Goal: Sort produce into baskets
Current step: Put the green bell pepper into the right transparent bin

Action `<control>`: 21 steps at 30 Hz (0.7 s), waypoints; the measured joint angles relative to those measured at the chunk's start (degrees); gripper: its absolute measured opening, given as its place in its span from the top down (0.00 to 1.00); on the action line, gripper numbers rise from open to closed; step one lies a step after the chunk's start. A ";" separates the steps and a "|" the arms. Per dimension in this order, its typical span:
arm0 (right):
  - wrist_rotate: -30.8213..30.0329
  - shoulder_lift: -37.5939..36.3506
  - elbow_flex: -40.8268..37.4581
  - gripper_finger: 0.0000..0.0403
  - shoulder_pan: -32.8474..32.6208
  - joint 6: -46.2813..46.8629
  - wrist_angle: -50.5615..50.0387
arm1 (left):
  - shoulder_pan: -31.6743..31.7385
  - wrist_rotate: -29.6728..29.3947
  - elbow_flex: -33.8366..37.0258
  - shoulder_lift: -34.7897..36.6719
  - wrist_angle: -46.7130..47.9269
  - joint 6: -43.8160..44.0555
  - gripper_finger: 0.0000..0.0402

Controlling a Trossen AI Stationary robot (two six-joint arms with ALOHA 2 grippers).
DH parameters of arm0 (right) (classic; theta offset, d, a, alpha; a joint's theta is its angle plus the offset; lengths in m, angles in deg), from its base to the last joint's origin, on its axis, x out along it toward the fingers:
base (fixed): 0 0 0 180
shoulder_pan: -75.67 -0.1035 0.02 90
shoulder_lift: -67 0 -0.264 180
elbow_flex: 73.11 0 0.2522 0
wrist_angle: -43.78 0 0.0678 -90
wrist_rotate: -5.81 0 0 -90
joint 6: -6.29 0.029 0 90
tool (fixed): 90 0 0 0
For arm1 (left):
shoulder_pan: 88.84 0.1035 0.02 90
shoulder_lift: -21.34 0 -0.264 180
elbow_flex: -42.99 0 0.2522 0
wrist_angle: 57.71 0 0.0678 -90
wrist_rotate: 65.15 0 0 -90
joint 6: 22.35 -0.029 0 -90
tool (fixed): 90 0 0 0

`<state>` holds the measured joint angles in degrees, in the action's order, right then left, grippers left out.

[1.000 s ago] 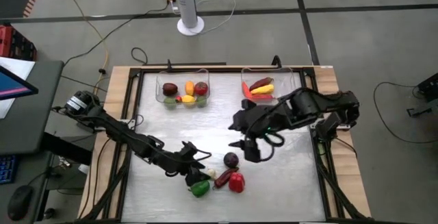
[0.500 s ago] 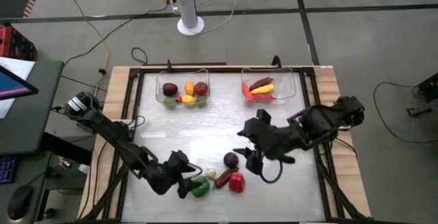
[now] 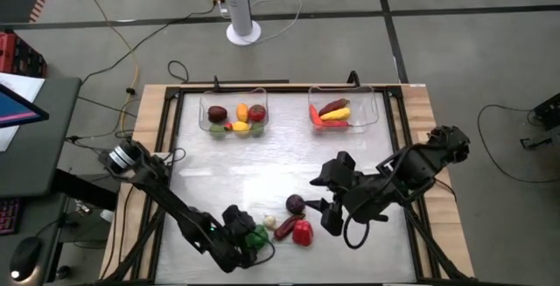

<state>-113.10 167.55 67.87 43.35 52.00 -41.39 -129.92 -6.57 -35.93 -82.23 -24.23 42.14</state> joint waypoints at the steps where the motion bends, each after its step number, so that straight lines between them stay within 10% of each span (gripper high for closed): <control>1: 0.00 0.00 0.02 0.30 0.00 0.22 -0.36 | 0.00 0.05 -0.66 -1.00 0.99 -0.17 0.12; 21: -1.13 0.02 0.00 0.30 0.57 -0.10 -4.91 | 0.83 4.03 -7.77 -4.52 20.24 3.29 0.29</control>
<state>-114.23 167.57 67.87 43.92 51.90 -46.30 -129.09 -2.53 -43.70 -86.74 -3.99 45.42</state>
